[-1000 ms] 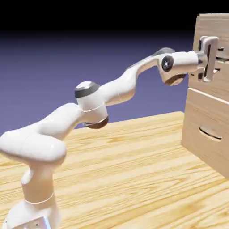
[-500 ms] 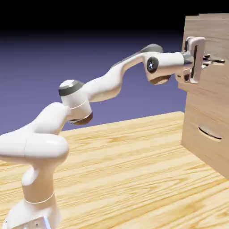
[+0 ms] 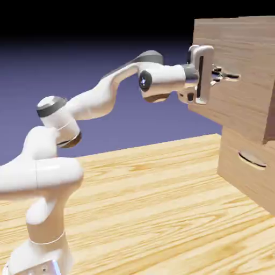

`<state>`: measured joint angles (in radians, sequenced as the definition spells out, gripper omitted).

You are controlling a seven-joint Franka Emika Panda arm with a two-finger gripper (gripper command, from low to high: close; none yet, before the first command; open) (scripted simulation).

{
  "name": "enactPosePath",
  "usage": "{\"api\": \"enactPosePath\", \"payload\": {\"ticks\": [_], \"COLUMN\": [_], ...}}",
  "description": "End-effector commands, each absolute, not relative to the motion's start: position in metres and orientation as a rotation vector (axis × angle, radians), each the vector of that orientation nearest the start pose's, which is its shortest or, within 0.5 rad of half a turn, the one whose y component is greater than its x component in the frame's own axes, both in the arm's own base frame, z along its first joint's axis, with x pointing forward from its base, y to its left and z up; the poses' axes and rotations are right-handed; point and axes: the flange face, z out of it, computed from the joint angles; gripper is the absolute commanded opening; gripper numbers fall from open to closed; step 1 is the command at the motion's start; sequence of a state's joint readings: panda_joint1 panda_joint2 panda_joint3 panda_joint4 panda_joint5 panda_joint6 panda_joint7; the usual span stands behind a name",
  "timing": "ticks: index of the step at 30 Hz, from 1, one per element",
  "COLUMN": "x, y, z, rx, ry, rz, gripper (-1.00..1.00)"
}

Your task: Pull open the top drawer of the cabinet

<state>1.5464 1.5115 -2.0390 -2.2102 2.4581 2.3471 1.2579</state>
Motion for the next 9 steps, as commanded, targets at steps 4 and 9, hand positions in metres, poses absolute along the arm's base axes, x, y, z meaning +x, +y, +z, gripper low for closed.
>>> {"api": "enactPosePath", "payload": {"ticks": [4,9], "x": [0.455,0.418], "y": [0.053,0.054], "z": [0.580,0.581], "rx": [-0.615,-0.615], "ry": [1.482,1.481], "rz": [-0.613,-0.615], "gripper": [-1.00,1.00]}}
